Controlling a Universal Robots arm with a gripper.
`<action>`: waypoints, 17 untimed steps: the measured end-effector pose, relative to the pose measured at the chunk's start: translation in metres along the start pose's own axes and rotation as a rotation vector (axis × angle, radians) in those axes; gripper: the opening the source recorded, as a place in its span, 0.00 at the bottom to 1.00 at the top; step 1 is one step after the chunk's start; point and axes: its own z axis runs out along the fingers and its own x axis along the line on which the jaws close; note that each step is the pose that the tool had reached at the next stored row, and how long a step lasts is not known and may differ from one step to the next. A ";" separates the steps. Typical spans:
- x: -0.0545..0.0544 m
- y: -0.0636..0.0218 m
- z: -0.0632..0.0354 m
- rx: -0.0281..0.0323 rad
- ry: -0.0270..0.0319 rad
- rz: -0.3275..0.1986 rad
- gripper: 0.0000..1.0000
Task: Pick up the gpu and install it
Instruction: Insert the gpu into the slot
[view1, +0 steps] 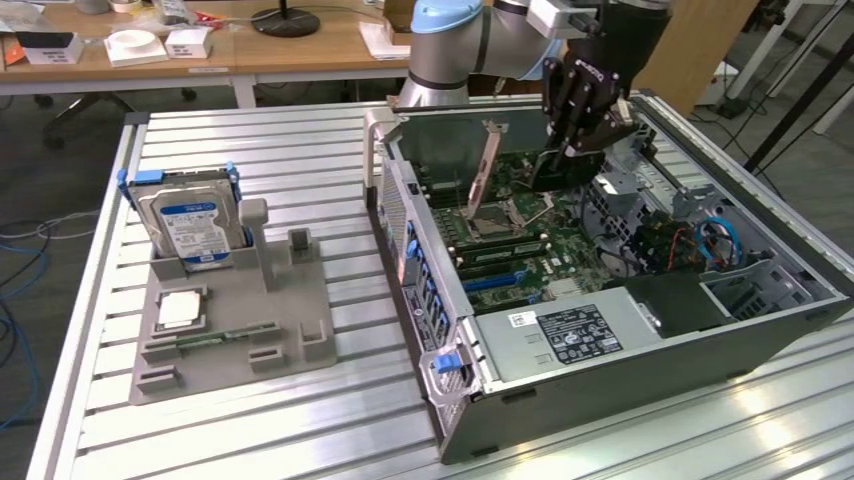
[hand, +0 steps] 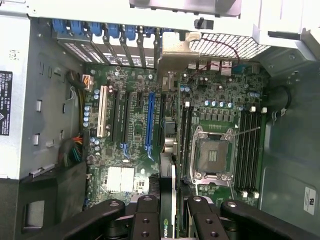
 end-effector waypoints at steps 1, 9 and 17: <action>0.000 0.0000 0.0009 0.0017 0.0000 0.000 0.26; 0.000 -0.0003 0.0064 0.0206 0.0012 0.000 0.26; 0.000 -0.0003 0.0077 0.0227 0.0012 0.000 0.26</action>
